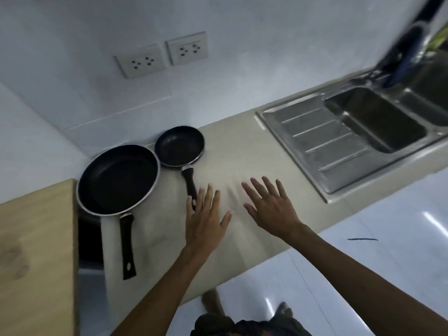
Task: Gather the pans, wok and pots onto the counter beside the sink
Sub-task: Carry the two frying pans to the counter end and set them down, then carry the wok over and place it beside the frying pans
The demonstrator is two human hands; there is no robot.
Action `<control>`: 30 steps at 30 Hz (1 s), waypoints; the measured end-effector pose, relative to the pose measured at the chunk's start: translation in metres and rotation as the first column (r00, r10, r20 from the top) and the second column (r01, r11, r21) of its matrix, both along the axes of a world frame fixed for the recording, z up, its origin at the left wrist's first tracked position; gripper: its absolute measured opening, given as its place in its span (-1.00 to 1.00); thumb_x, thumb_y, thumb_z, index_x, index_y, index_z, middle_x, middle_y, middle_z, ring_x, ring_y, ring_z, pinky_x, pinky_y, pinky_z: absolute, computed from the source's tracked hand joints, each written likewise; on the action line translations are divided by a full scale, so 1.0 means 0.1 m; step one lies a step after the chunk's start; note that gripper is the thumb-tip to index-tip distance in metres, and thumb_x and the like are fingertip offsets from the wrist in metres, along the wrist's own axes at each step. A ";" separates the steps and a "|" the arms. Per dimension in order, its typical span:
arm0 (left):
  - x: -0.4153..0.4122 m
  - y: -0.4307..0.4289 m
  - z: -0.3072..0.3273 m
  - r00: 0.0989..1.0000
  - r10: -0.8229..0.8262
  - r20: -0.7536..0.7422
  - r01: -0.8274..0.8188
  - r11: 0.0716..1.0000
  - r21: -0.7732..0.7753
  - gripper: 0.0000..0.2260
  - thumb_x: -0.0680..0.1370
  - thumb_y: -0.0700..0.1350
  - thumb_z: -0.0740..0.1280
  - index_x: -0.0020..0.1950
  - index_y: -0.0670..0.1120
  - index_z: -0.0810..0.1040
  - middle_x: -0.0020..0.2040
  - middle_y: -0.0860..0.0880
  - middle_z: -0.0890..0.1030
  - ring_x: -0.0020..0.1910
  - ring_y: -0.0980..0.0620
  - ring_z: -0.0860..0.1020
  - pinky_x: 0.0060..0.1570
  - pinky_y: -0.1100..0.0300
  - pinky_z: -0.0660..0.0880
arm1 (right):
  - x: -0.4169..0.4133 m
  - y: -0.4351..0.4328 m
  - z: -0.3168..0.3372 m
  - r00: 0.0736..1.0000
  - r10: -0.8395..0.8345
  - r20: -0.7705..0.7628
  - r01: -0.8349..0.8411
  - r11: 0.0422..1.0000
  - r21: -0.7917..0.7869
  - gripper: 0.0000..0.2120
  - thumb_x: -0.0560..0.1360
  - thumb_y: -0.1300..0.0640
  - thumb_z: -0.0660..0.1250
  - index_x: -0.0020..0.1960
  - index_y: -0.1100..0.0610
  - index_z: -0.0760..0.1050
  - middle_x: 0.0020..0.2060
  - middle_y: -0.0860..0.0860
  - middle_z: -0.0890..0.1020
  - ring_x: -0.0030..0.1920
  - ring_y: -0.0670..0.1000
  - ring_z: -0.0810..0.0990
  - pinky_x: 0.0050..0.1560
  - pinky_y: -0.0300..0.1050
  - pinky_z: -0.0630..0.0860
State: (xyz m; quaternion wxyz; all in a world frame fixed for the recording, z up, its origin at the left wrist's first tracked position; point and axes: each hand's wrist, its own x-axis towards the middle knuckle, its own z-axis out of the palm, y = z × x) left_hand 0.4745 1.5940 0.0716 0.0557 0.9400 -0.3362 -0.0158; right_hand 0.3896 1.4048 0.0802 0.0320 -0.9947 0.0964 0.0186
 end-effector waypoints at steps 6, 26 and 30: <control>-1.00 -1.55 0.12 0.965 -0.263 -0.017 0.263 0.965 0.024 -0.32 0.61 0.33 0.00 0.55 -0.08 0.35 0.57 -0.12 0.33 0.56 -0.15 0.27 0.52 -0.24 0.06 | -1.29 -1.16 0.21 0.966 -0.250 0.062 0.249 0.968 0.022 -0.41 0.64 -0.22 -0.02 0.58 0.02 0.26 0.52 0.12 0.40 0.52 0.29 0.32 0.47 0.35 0.28; -3.72 -6.54 0.26 0.637 -0.770 0.043 0.771 0.634 -0.056 -0.28 0.57 0.39 -0.18 0.59 0.06 0.25 0.61 -0.04 0.26 0.59 -0.09 0.20 0.56 -0.18 -0.01 | -4.85 -5.02 0.25 0.548 -0.831 0.100 0.835 0.551 0.000 -0.47 0.64 -0.14 0.16 0.55 0.04 0.32 0.48 0.10 0.46 0.47 0.26 0.42 0.42 0.29 0.38; -4.13 -7.68 0.22 0.608 -0.794 0.021 0.793 0.605 -0.080 -0.34 0.60 0.36 -0.04 0.58 0.02 0.30 0.58 -0.07 0.31 0.57 -0.12 0.25 0.56 -0.18 0.05 | -5.23 -5.99 0.24 0.476 -0.873 0.102 0.875 0.483 0.046 -0.46 0.65 -0.17 0.11 0.57 0.02 0.28 0.52 0.08 0.41 0.51 0.25 0.36 0.46 0.28 0.32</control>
